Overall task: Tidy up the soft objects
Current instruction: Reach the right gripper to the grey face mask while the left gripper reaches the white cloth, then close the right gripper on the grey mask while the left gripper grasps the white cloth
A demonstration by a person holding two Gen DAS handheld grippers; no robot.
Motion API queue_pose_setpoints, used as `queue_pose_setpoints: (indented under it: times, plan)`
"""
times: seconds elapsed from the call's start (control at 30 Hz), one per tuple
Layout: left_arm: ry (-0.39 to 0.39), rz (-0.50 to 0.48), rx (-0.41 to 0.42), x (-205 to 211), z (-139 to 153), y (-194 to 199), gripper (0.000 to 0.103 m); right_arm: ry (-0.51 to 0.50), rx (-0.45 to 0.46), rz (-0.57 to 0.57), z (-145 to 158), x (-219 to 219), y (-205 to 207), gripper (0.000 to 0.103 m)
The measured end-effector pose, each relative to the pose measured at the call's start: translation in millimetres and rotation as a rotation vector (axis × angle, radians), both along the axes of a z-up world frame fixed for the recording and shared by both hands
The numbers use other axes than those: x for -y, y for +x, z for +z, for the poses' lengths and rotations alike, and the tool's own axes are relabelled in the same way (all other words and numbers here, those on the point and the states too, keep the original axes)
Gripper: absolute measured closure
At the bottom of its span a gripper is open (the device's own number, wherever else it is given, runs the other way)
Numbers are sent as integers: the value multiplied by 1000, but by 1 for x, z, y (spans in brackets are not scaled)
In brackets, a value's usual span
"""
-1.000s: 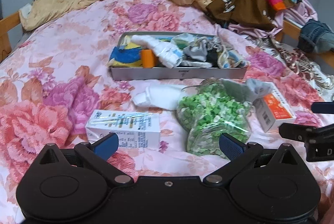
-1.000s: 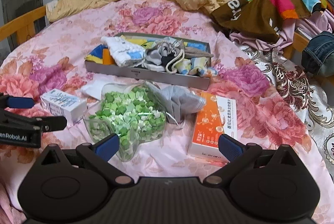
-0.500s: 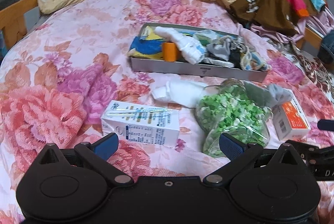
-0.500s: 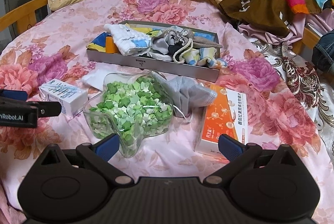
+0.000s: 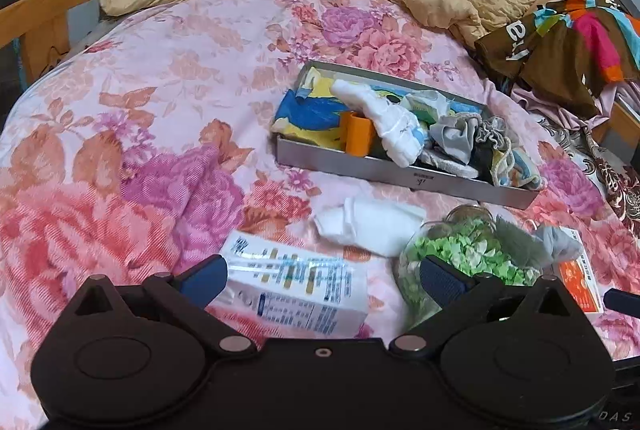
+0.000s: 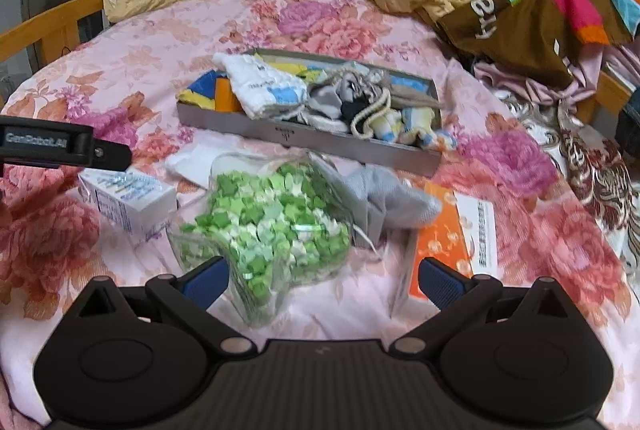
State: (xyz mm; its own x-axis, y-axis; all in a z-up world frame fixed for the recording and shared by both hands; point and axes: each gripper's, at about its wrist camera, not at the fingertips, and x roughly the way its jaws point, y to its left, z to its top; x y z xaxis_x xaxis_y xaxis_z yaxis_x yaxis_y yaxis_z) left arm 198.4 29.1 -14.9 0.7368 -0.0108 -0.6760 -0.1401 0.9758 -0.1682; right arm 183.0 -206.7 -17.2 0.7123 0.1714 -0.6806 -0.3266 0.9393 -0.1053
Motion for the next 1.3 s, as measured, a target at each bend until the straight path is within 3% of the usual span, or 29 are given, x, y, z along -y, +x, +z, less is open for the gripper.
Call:
queue_pose_setpoints:
  times: [0.33, 0.57, 1.0, 1.23, 1.3]
  plan:
    - [8, -86, 23, -5, -8, 36, 1, 8, 142, 0, 10, -5, 12, 0]
    - [-59, -165, -17, -17, -26, 63, 1, 26, 193, -10, 9, -6, 31, 0]
    - [-209, -208, -62, -36, -53, 108, 1, 41, 142, -3, -6, -15, 65, 0]
    - [-353, -212, -108, -47, -70, 124, 14, 54, 102, -61, -9, -14, 77, 1]
    - [-363, -219, -110, -46, -72, 125, 16, 77, 68, -89, -11, -10, 81, 2]
